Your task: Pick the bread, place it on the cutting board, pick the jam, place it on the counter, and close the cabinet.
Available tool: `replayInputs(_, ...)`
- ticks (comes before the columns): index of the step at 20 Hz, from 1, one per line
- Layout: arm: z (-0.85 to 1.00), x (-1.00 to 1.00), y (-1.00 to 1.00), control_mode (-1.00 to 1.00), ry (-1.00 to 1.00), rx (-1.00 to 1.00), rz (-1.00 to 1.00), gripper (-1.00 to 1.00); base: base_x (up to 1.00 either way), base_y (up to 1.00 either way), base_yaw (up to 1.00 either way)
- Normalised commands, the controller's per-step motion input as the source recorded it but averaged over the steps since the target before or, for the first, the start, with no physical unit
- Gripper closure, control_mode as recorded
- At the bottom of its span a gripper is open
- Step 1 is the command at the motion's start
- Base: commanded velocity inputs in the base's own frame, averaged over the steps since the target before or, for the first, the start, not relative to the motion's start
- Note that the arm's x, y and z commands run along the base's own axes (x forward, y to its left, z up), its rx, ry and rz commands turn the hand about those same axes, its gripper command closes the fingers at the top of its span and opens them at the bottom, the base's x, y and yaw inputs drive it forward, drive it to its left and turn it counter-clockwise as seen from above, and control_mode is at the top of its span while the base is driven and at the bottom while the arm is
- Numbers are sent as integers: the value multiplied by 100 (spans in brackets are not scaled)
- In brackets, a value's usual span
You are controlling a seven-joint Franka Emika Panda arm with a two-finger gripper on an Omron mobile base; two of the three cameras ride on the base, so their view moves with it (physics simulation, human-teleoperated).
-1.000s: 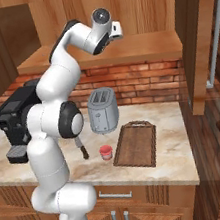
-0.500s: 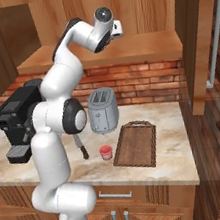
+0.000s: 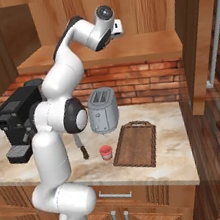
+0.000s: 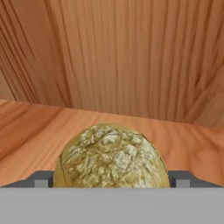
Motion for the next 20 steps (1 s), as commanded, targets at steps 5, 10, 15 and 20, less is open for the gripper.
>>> replayInputs(5, -2, -45, -5, -100, 0, 0, 2, 100, 0, 0, 0)
replayInputs(10, -9, -69, -8, -100, -1, 0, 0, 100, 0, 0, 0)
replayInputs(15, -15, -73, -2, -100, -3, 0, 0, 100, 0, 0, 0)
replayInputs(20, -13, -78, -2, -100, -4, 0, 0, 100, 0, 0, 0)
